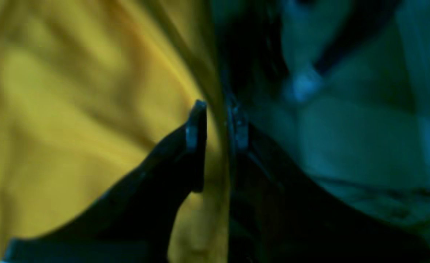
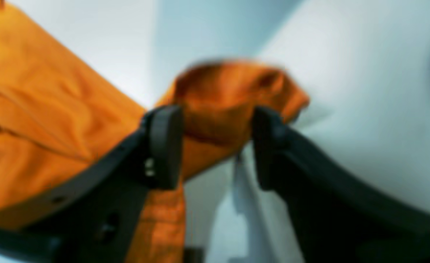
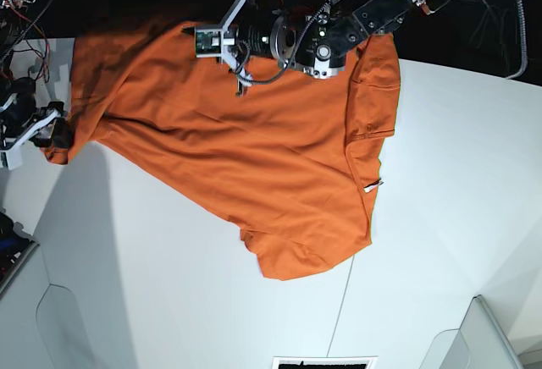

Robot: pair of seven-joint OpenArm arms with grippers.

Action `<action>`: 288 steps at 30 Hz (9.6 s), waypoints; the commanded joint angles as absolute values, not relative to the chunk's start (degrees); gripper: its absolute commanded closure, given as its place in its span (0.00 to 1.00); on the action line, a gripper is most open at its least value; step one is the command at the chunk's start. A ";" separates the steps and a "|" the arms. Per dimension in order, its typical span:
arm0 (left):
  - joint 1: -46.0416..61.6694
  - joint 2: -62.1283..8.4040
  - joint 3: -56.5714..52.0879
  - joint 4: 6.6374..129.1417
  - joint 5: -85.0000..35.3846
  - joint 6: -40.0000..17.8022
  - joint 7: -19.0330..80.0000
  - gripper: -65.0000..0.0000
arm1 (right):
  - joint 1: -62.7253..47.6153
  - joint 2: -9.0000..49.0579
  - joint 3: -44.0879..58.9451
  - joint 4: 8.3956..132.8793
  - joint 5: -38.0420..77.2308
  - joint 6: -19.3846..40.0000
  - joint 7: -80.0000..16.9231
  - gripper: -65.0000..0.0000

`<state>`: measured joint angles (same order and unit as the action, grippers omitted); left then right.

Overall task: Layout the t-shirt on the table in an organized manner, then fold the t-shirt properly
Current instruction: 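Grasp the shirt hem with the left gripper and pull it outward, then release the hem and raise the left gripper off the shirt, then grasp the shirt shoulder with the left gripper and tug it outward, then grasp the shirt body with both grippers near its middle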

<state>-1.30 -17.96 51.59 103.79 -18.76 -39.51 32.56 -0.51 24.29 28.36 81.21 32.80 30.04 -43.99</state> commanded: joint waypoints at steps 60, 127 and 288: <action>-39.31 -11.55 35.44 41.78 -8.97 -29.10 20.99 0.83 | -10.02 15.70 42.09 91.48 34.57 28.99 -43.03 0.61; -13.15 -44.01 33.39 87.53 -43.44 -40.00 43.18 0.83 | 3.88 17.30 21.54 91.42 30.98 31.29 -48.03 0.80; -43.64 -20.93 31.79 46.94 -52.82 -40.00 46.98 0.76 | 10.24 17.61 2.24 87.66 23.40 26.13 -39.40 1.00</action>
<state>-40.80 -20.78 32.21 45.91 -52.12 -39.38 48.25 8.54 17.10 1.63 86.54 22.63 26.33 -41.17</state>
